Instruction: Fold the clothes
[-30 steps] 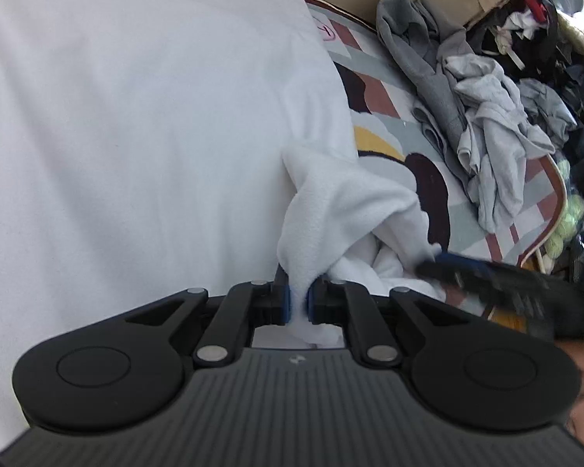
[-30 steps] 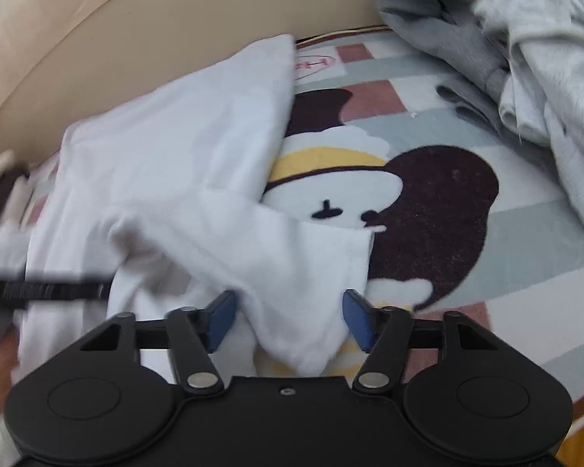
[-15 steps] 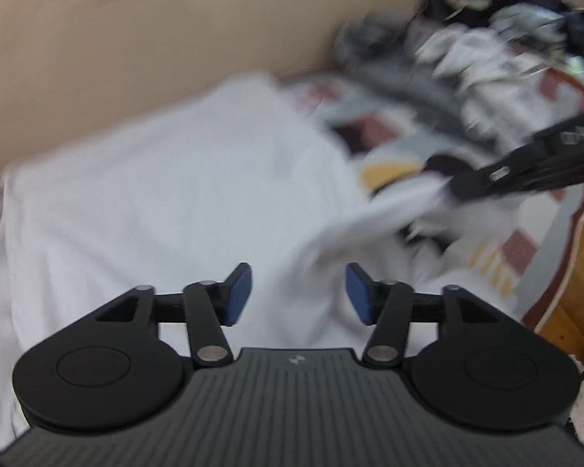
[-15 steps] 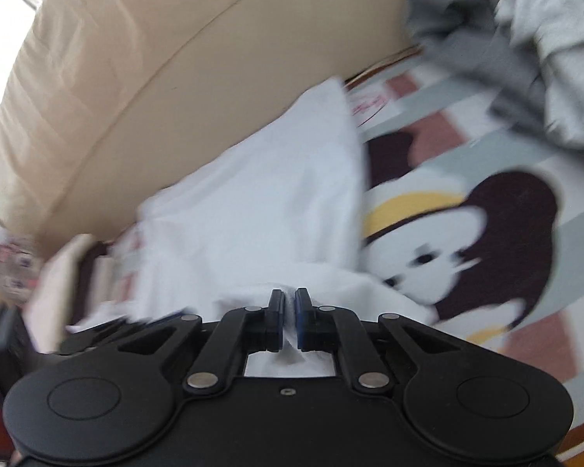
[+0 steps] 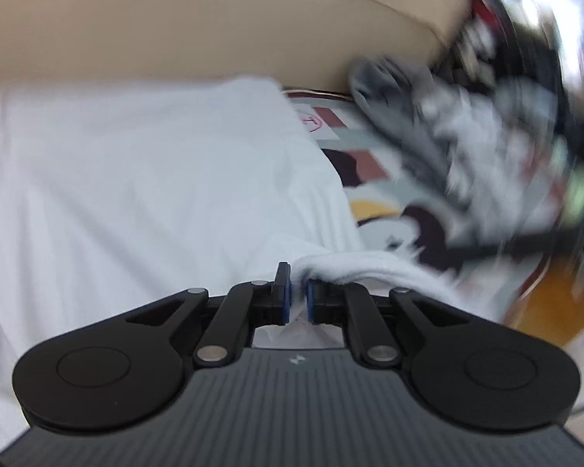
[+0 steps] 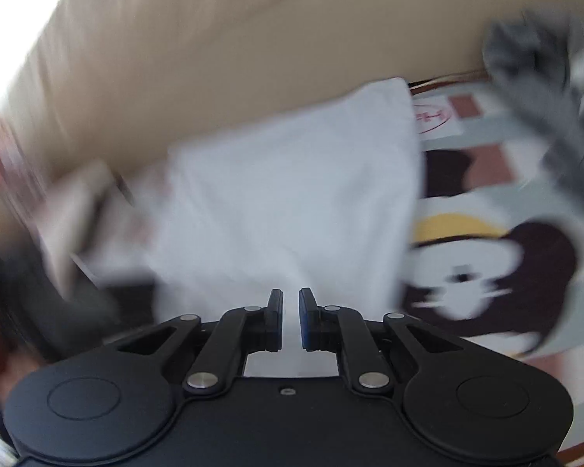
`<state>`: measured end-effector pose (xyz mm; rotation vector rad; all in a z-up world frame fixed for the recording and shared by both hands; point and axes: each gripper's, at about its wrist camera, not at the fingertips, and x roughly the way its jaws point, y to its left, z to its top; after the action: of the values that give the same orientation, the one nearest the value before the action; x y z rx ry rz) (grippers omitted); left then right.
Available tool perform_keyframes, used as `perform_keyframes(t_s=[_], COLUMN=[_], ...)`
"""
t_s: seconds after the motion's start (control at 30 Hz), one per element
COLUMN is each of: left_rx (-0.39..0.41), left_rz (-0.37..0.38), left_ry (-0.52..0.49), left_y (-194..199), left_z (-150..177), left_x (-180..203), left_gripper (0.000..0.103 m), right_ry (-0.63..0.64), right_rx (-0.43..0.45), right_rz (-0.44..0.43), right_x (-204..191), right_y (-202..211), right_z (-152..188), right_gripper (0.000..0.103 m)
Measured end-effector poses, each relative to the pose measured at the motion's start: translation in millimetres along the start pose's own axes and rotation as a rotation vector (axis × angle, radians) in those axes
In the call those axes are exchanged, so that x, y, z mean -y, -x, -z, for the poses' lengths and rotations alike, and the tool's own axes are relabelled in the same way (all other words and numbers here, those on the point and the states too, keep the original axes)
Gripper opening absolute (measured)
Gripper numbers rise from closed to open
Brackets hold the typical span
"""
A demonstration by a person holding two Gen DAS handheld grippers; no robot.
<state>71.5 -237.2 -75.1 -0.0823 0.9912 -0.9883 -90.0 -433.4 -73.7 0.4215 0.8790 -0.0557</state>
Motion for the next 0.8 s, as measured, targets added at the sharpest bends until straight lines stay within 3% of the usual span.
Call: perform_keyframes(t_s=[0.07, 0.13, 0.17, 0.2, 0.37, 0.47, 0.6, 0.67, 0.73, 0.8], left_rx=[-0.035, -0.025, -0.021, -0.02, -0.046, -0.095, -0.105, -0.112, -0.117, -0.122], left_rz=[0.182, 0.346, 0.387, 0.396, 0.38, 0.402, 0.434, 0.464, 0.501, 0.529], left_ry=[0.292, 0.571, 0.662, 0.712, 0.735, 0.652, 0.582, 0.55, 0.509, 0.473], left_y=[2.1, 4.9, 6.0, 9.6, 21.1, 23.6, 28.2, 30.1, 33.1, 38.9], left_z=[-2.2, 13.7, 18.9, 24.1, 43.0, 48.5, 48.2, 45.1, 41.1, 37.1], left_x=[-47.9, -90.0, -103.5, -112.4, -136.4, -132.5, -133.2, -131.5, -128.3, -125.8], left_gripper=[0.007, 0.007, 0.007, 0.007, 0.007, 0.007, 0.007, 0.007, 0.007, 0.007], right_ry=[0.113, 0.139, 0.149, 0.16, 0.317, 0.395, 0.437, 0.436, 0.509, 0.65], right_rx=[-0.011, -0.011, -0.003, 0.005, -0.024, -0.07, -0.106, -0.14, -0.168, -0.159], right_rz=[0.029, -0.011, -0.025, -0.039, -0.071, -0.11, -0.072, -0.134, -0.187, -0.152], right_x=[-7.8, -12.4, -16.0, -19.6, -41.9, -49.3, -48.0, -45.9, -48.0, -49.9], right_y=[-2.0, -5.8, -7.9, -10.0, -37.3, -59.7, -89.3, -92.6, -88.5, -80.2], right_z=[7.2, 10.8, 10.6, 10.3, 1.0, -7.1, -23.2, -28.5, -25.4, -15.4], right_gripper=[0.016, 0.034, 0.045, 0.045, 0.045, 0.049, 0.05, 0.05, 0.05, 0.05])
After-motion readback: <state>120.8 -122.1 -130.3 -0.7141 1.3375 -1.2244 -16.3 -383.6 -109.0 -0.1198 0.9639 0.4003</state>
